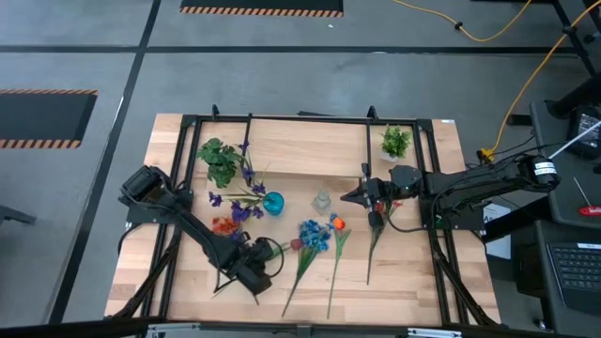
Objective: Pick and place flowers into a vace then onto a shelf
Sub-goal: Put the dark red flower into the transparent blue vase
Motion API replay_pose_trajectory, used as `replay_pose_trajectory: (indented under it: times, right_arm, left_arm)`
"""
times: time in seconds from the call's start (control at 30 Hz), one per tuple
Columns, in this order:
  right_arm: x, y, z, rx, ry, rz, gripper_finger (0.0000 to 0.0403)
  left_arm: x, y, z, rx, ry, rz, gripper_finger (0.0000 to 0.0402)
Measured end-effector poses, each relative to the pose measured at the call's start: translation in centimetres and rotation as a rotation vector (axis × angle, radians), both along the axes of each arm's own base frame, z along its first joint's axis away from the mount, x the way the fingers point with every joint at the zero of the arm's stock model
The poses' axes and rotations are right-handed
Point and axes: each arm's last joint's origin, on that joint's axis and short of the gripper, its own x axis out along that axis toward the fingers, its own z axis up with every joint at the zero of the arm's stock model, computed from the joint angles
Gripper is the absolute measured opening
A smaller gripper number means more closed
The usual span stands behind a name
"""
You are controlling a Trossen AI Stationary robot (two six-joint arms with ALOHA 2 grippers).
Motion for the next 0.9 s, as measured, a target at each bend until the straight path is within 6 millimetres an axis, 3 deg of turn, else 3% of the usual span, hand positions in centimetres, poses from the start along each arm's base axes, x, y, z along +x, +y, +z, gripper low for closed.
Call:
replay_pose_trajectory:
  times: [0.2, 0.47, 0.73, 0.9]
  right_arm:
    - [0.0, 0.0, 0.0, 0.000, 0.001, 0.000, 0.0005]
    - [0.0, 0.0, 0.0, 0.001, 0.001, 0.001, 0.0005]
    - [0.0, 0.0, 0.0, -0.001, 0.000, 0.001, 0.0005]
    - [0.0, 0.0, 0.1, -0.002, -0.006, 0.001, 0.0005]
  left_arm:
    - [-1.7, -0.6, 3.1, 0.115, -0.144, -0.061, 0.0005]
    - [-4.1, -1.4, 6.9, 0.394, -0.440, -0.085, 0.0005]
    - [-6.1, -2.0, 6.4, 0.626, -0.632, -0.007, 0.0004]
    - [-6.3, -1.5, 5.6, 0.666, -0.681, 0.051, 0.0004]
